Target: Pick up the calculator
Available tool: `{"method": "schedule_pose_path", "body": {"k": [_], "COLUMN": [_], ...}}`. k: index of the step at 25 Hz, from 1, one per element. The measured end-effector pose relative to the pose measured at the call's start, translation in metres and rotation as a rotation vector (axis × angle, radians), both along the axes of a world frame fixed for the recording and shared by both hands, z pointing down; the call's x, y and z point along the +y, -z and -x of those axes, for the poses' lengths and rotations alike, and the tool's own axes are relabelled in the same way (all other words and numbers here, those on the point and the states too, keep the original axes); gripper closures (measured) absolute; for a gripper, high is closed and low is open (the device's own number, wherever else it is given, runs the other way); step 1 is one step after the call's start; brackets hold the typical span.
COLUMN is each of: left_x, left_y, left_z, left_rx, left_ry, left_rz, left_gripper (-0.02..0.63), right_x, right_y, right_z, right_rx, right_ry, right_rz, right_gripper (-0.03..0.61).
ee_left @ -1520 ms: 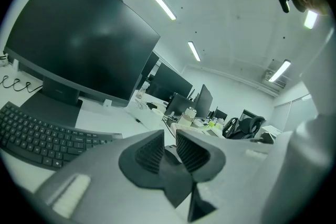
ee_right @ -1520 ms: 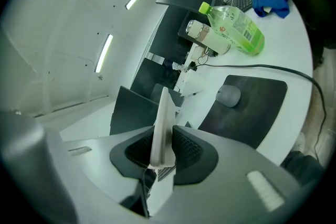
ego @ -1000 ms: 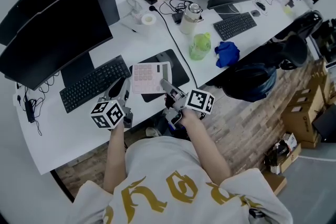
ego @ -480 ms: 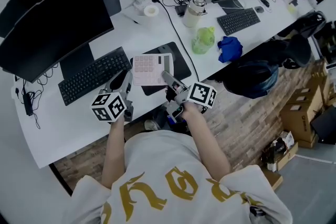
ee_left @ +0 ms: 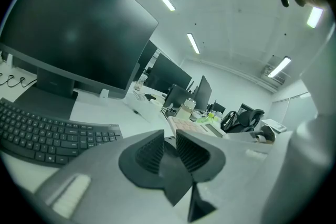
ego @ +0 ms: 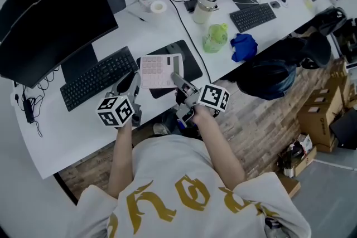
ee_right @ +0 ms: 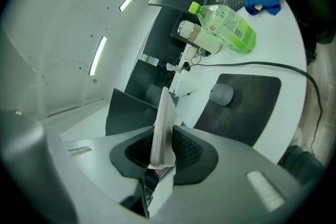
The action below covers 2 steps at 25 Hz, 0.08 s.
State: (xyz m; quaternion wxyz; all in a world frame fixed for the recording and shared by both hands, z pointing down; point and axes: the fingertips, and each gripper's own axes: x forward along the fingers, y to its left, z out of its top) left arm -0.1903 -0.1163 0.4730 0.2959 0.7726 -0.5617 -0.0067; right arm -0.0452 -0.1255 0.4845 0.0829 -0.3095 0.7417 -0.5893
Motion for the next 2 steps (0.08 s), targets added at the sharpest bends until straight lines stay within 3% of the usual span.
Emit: {"method": "schedule_pose_path", "body": {"k": [2], "left_x": [-0.0015], "left_y": [-0.0010], "left_z": [-0.0007], "left_rx": [0.000], "left_ry": [-0.002], "left_rz": [0.001], "left_gripper": [0.543], "right_x": [-0.0014], "right_y": [-0.0003], "right_z": [-0.0012], "right_rx": [-0.001], "right_ry": [-0.003], "right_rz": [-0.002], "right_gripper": [0.479]}}
